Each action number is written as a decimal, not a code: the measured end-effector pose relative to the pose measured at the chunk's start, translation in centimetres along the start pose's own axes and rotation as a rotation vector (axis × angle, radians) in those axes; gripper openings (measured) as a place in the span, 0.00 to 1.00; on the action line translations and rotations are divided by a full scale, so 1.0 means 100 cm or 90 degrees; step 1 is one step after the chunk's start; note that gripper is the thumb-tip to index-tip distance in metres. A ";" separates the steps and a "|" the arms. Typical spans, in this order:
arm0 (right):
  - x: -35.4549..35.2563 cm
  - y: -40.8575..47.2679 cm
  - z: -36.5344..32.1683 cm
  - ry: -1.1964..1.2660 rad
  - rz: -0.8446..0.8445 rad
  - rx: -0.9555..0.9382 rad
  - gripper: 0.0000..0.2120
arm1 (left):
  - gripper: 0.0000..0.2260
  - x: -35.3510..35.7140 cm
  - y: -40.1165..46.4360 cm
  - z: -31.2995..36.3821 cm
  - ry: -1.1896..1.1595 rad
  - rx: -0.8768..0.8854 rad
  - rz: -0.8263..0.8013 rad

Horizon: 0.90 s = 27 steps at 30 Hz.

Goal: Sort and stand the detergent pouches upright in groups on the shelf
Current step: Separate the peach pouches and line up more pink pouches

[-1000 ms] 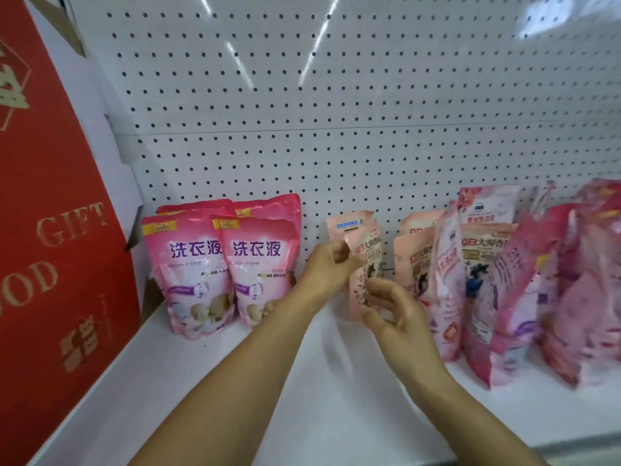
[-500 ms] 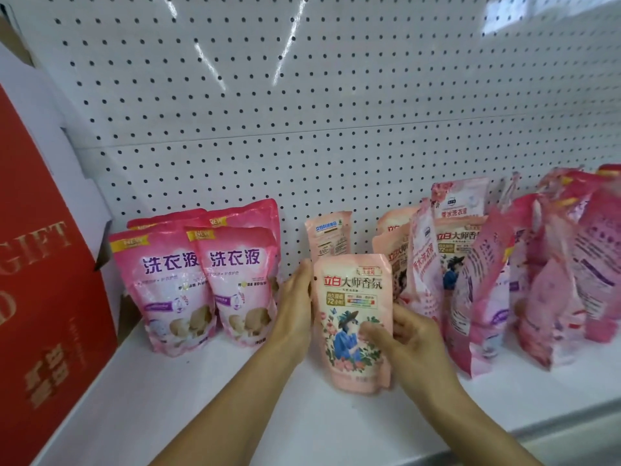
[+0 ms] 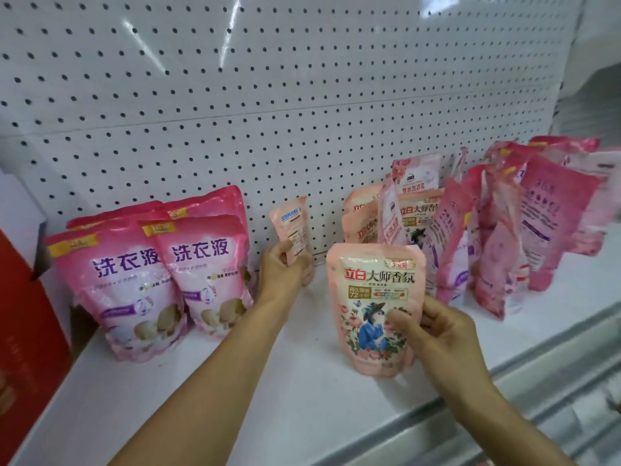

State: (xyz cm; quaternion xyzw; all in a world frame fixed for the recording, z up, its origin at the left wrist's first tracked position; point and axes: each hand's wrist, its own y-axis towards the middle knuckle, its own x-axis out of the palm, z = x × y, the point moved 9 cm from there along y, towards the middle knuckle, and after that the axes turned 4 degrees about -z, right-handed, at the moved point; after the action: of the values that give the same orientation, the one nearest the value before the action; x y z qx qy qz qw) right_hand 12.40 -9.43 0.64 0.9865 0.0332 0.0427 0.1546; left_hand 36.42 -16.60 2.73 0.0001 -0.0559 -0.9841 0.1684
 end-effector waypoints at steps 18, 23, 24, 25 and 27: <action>-0.149 -0.057 -0.035 0.128 0.006 0.016 0.07 | 0.23 0.072 -0.214 0.037 -0.147 0.193 0.115; -0.256 -0.078 -0.037 0.105 0.065 0.031 0.05 | 0.23 0.176 -0.248 0.017 -0.227 0.156 0.056; -0.276 -0.081 -0.036 0.102 0.073 0.037 0.05 | 0.22 0.197 -0.254 0.011 -0.236 0.141 0.045; -0.295 -0.084 -0.036 0.097 0.082 0.042 0.05 | 0.21 0.217 -0.258 0.005 -0.249 0.124 0.035; -0.334 -0.089 -0.037 0.080 0.101 0.050 0.05 | 0.19 0.255 -0.265 -0.007 -0.276 0.088 0.014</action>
State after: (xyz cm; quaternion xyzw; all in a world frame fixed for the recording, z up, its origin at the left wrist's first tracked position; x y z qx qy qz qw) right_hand -21.57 -2.47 -1.09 0.9867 -0.0338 0.1154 0.1097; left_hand 3.57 -0.32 -0.40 -0.2003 -0.1580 -0.9531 0.1630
